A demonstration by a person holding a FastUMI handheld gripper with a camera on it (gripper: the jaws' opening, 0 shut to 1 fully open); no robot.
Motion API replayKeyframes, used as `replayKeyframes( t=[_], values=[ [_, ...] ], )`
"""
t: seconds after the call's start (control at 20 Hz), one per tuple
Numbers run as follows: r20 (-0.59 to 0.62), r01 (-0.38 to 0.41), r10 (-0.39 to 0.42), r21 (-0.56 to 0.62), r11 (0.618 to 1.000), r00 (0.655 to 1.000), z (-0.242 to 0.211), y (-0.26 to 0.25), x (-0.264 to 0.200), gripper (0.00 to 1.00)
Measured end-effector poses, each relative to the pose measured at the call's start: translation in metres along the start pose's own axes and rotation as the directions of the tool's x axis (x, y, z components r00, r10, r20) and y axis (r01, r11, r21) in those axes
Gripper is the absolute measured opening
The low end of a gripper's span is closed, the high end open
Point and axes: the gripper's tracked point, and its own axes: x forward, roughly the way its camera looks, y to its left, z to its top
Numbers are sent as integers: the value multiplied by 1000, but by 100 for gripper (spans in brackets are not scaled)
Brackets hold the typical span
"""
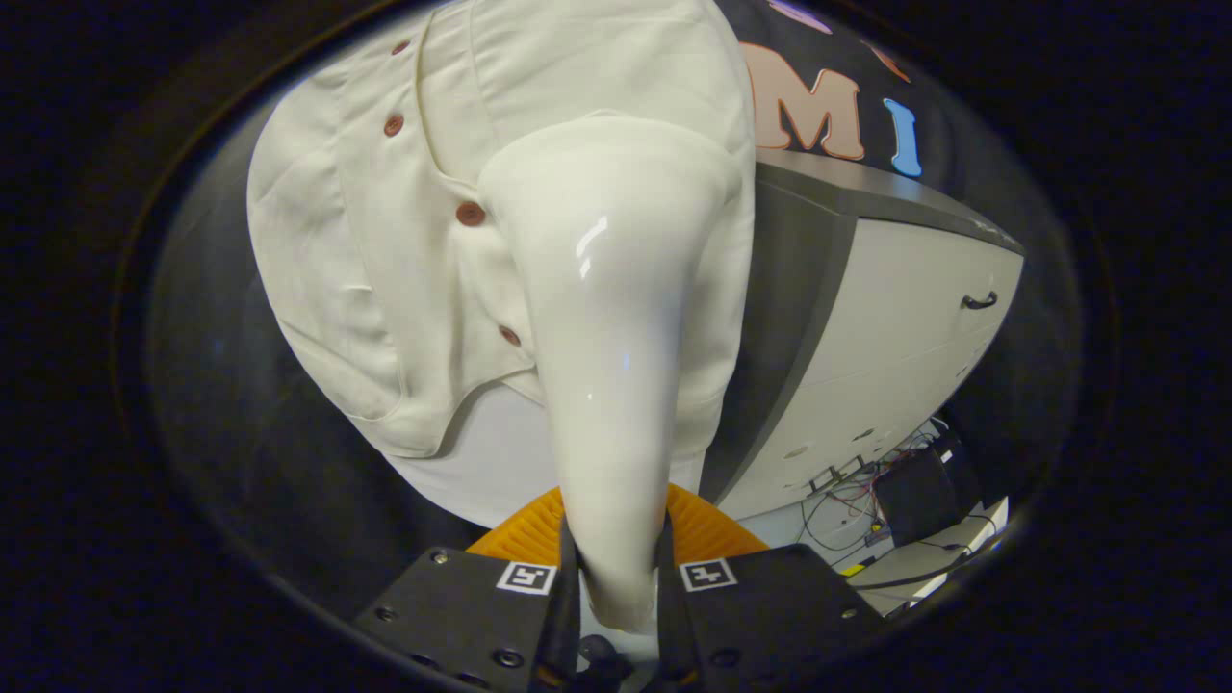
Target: Iron the clothes twice with a garment steamer, once on the left side and once on the right side.
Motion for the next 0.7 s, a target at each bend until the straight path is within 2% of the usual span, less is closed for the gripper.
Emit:
replayKeyframes(
  t=[0.7],
  values=[
    [-101, 8, -10, -25, 1000, 995, -60, -5, 3, 33]
  ],
)
